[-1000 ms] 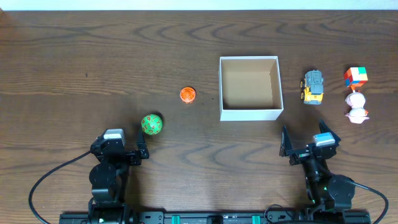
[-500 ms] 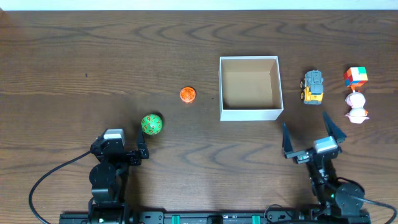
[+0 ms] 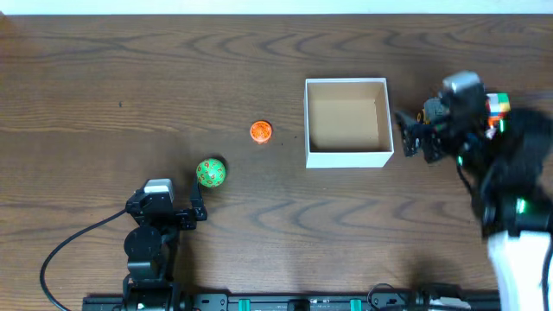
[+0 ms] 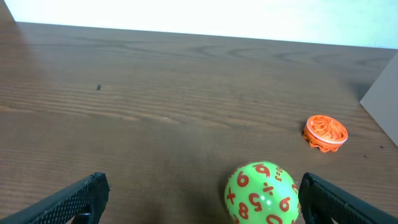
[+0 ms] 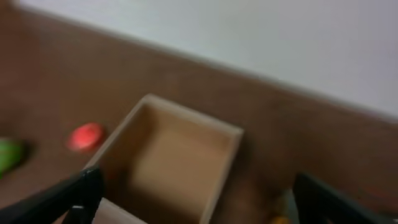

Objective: Pack container
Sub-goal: 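Reach right gripper to the yellow-grey toy vehicle and grasp it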

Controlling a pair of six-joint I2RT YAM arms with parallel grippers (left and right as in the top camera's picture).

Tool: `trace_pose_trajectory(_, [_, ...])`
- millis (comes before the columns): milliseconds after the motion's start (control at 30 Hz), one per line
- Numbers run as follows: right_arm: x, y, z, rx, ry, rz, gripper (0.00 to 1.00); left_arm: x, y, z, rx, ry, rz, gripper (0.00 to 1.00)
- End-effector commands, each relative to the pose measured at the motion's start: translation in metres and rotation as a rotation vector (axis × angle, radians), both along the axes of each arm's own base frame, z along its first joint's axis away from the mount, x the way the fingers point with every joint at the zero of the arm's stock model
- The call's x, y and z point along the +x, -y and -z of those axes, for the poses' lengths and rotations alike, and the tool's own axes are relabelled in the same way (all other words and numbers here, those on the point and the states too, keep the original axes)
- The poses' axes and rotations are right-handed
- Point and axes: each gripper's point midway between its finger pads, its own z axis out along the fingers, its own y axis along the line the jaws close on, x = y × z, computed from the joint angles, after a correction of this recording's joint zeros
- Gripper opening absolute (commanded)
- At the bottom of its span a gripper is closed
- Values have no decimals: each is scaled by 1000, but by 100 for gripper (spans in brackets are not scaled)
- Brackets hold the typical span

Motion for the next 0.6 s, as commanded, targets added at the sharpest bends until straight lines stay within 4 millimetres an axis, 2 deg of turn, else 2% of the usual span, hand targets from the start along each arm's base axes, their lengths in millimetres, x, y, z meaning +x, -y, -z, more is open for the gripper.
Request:
trace_pose_trajectory(0, [13,-18,0,89,-77,-112,99,-4,-1,16,-8,-51,-9,98])
trace_pose_trajectory(100, [34,-12,19,97,-123,-70,99,-4,-1,16,-8,-51,-9,98])
trace_pose_trajectory(133, [43,0,27,101,-155,14,99,-4,-1,16,-8,-51,-9,98])
trace_pose_trajectory(233, [65,57,56,59,-234,353,99,-4,-1,16,-8,-51,-9,98])
trace_pose_trajectory(333, [76,93,73,3,-293,482,99,-4,-1,16,-8,-51,-9,98])
trace_pose_trajectory(567, [86,131,97,-21,-457,584,99,-4,-1,16,-8,-51,-9,98])
